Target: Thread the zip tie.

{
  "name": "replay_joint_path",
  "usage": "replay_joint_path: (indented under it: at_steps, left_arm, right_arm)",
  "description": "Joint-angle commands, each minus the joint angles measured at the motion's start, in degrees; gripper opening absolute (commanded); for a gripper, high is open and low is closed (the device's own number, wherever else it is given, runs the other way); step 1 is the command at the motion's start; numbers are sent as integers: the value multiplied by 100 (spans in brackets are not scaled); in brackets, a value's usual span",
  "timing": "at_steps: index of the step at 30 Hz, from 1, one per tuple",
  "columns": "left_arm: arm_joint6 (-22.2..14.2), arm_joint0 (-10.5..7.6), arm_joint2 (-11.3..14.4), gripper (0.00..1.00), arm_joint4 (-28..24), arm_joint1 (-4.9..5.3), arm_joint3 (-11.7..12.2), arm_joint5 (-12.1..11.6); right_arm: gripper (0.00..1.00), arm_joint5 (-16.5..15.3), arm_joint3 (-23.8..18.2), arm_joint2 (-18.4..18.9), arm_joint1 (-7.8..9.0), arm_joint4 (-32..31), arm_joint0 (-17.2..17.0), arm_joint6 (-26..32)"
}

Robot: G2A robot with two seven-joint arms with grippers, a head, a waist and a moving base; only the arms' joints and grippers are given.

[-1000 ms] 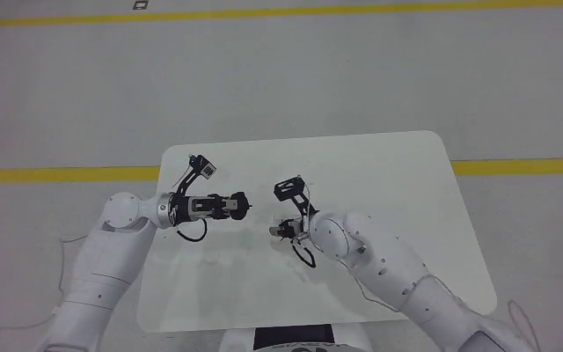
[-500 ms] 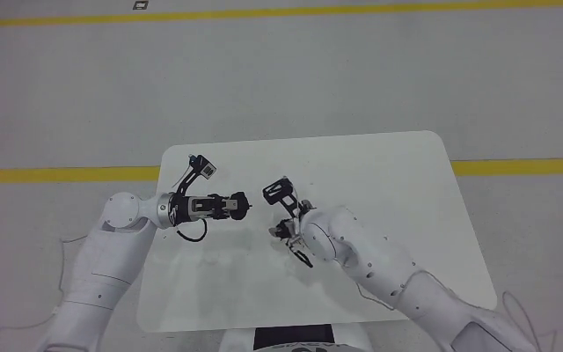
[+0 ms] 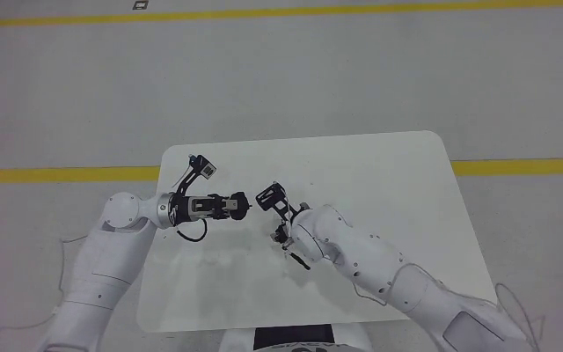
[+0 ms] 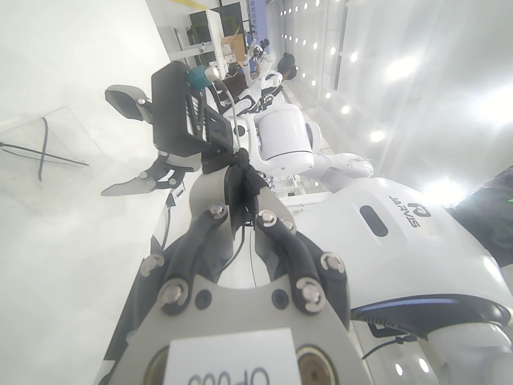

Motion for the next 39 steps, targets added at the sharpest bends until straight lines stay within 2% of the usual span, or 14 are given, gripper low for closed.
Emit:
replay_joint_path:
  at_steps: [1, 5, 12, 15, 22, 23, 24, 25, 33, 39]
  left_arm:
    - [0, 0, 0, 0, 0, 0, 0, 0]
    - [0, 0, 0, 0, 0, 0, 0, 0]
    - [0, 0, 0, 0, 0, 0, 0, 0]
    - [0, 0, 0, 0, 0, 0, 0, 0]
    - [0, 0, 0, 0, 0, 0, 0, 0]
    - [0, 0, 0, 0, 0, 0, 0, 0]
    - [0, 0, 0, 0, 0, 0, 0, 0]
    - [0, 0, 0, 0, 0, 0, 0, 0]
    - [0, 0, 0, 0, 0, 0, 0, 0]
    - [0, 0, 0, 0, 0, 0, 0, 0]
  right_arm:
    - [100, -96, 22, -1, -15, -27, -25, -94]
    - [100, -198, 84, -65, -80, -64, 17, -84]
    - [100, -209, 89, -63, -79, -66, 3, -125]
    - [100, -313, 143, -48, -79, -173, -82, -239]
    - [100, -266, 162, -95, -163, -432, -78, -165]
    - [97, -263, 168, -98, -175, -455, -81, -165]
    - [64, -263, 173, -99, -186, -472, -85, -162]
    - [49, -273, 182, -100, -200, -486, -89, -156]
    - [33, -329, 346, -57, -284, -549, -108, -117]
    - [30, -340, 511, -22, -347, -601, -141, -175]
